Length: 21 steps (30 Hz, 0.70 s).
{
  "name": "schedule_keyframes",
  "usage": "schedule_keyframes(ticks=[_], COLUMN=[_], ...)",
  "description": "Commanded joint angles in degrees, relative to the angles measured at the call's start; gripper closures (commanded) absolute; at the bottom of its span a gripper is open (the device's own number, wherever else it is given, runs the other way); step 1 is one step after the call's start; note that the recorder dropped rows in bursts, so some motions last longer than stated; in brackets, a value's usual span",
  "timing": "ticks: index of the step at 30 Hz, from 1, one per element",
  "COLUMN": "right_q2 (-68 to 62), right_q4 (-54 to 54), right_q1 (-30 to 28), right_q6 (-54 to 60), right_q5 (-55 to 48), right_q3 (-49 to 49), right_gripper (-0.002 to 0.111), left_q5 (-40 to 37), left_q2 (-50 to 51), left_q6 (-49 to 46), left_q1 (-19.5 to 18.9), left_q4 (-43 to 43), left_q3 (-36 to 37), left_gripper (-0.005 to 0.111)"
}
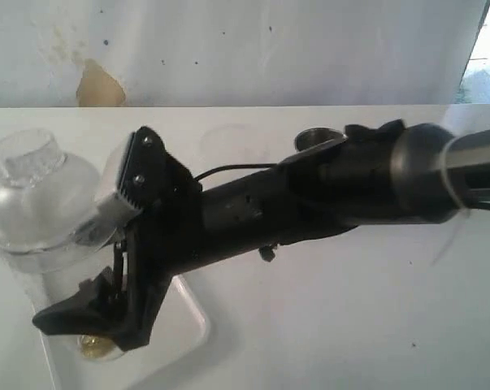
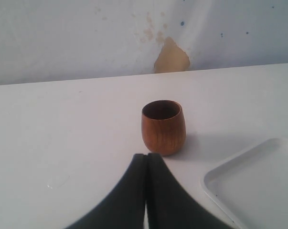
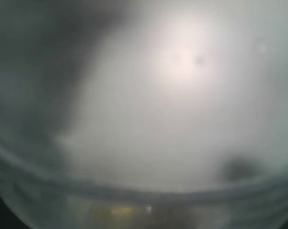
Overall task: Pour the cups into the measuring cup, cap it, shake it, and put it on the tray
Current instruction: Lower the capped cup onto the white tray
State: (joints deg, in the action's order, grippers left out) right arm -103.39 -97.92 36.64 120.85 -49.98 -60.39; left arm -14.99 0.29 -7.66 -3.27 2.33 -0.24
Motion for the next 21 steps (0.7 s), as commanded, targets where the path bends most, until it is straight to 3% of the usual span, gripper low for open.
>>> schedule_keyframes(ticks=[1,18,21], right_q2=[-4.1,-17.7,-19.1], right_q4=[-2.0,-2.0,-2.0], right_q1=[1.3,1.5,1.5], right_q6=[1.9,1.9,1.9], right_q5=[-0.5,8.7,11.9], right_q3=[-2.8,-17.4,-18.4], right_gripper=[0.108,0.108,0.104], left_q5=[0.3,0.3,0.3], left_q2=[-0.3,-0.3,-0.3], left_q6=[0.1,0.1,0.1], left_q1=[0.0,0.0,0.0], left_q4=[-0.1,-0.1,-0.1], left_q3=[0.2,0.2,0.2], left_gripper=[0.107,0.107,0.107])
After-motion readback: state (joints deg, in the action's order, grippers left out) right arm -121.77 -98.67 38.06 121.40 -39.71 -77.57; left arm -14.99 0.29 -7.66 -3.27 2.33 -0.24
